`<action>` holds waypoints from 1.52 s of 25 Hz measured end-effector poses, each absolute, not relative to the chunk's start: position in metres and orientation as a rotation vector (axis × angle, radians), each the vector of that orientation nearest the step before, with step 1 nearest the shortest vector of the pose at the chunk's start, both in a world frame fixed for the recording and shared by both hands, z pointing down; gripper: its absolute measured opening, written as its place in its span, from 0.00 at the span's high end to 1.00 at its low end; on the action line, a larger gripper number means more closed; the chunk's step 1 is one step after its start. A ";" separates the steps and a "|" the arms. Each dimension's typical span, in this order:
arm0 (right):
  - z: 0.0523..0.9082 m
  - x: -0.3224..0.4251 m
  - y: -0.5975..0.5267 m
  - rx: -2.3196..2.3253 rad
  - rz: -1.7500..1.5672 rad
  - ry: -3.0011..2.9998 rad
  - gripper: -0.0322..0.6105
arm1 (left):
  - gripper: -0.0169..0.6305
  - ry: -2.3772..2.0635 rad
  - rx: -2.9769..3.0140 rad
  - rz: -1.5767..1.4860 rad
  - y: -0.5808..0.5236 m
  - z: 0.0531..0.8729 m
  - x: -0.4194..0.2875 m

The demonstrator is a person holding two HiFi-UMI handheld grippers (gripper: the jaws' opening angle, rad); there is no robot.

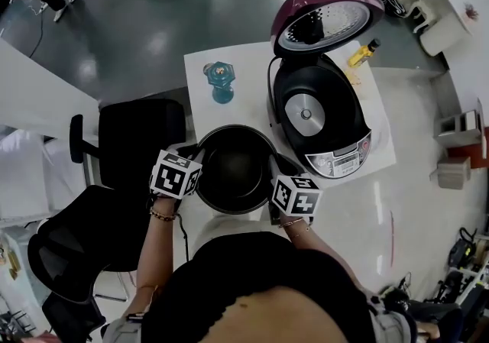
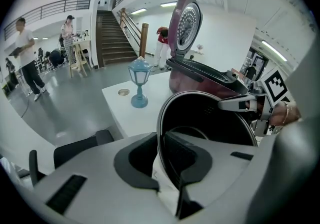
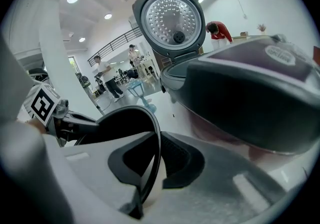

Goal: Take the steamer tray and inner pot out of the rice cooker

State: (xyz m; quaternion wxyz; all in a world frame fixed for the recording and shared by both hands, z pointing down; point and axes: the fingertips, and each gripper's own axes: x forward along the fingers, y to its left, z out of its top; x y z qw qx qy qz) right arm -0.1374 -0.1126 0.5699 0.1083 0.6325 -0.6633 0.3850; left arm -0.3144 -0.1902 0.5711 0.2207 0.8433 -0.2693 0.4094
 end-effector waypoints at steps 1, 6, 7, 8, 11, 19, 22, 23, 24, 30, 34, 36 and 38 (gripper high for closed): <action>0.570 -0.137 -0.113 1.870 1.127 -1.948 0.90 | 0.90 -0.749 2.340 1.125 -0.191 0.572 -0.314; 0.567 -0.136 -0.116 1.876 1.019 -1.937 0.89 | 0.85 -0.790 2.400 1.123 -0.195 0.572 -0.311; 0.566 -0.136 -0.115 1.866 1.010 -1.939 0.87 | 0.78 -0.807 2.403 1.118 -0.196 0.572 -0.313; 0.564 -0.136 -0.112 1.861 1.008 -1.941 0.87 | 0.73 -0.832 2.402 1.101 -0.197 0.570 -0.317; 0.554 -0.133 -0.098 1.864 1.086 -1.959 0.86 | 0.68 -0.946 2.395 0.989 -0.204 0.550 -0.336; 0.471 -0.136 -0.075 1.903 1.108 -2.237 0.86 | 0.68 -1.208 2.416 0.691 -0.198 0.473 -0.368; 0.437 -0.131 -0.080 1.908 0.915 -2.357 0.86 | 0.69 -1.288 2.444 0.587 -0.189 0.449 -0.362; 0.429 -0.131 -0.082 1.899 0.827 -2.380 0.86 | 0.72 -1.332 2.451 0.552 -0.186 0.441 -0.361; 0.423 -0.133 -0.085 1.884 0.742 -2.396 0.86 | 0.80 -1.378 2.454 0.510 -0.182 0.434 -0.360; 0.401 -0.154 -0.099 1.772 0.485 -2.490 0.87 | 0.97 -1.540 2.406 0.289 -0.145 0.409 -0.354; 0.397 -0.158 -0.105 1.731 0.444 -2.524 0.89 | 0.97 -1.590 2.369 0.243 -0.130 0.407 -0.360; 0.395 -0.157 -0.109 1.725 0.423 -2.532 0.89 | 0.97 -1.609 2.360 0.253 -0.126 0.408 -0.364; 0.392 -0.154 -0.114 1.733 0.406 -2.537 0.90 | 0.97 -1.631 2.356 0.253 -0.123 0.405 -0.369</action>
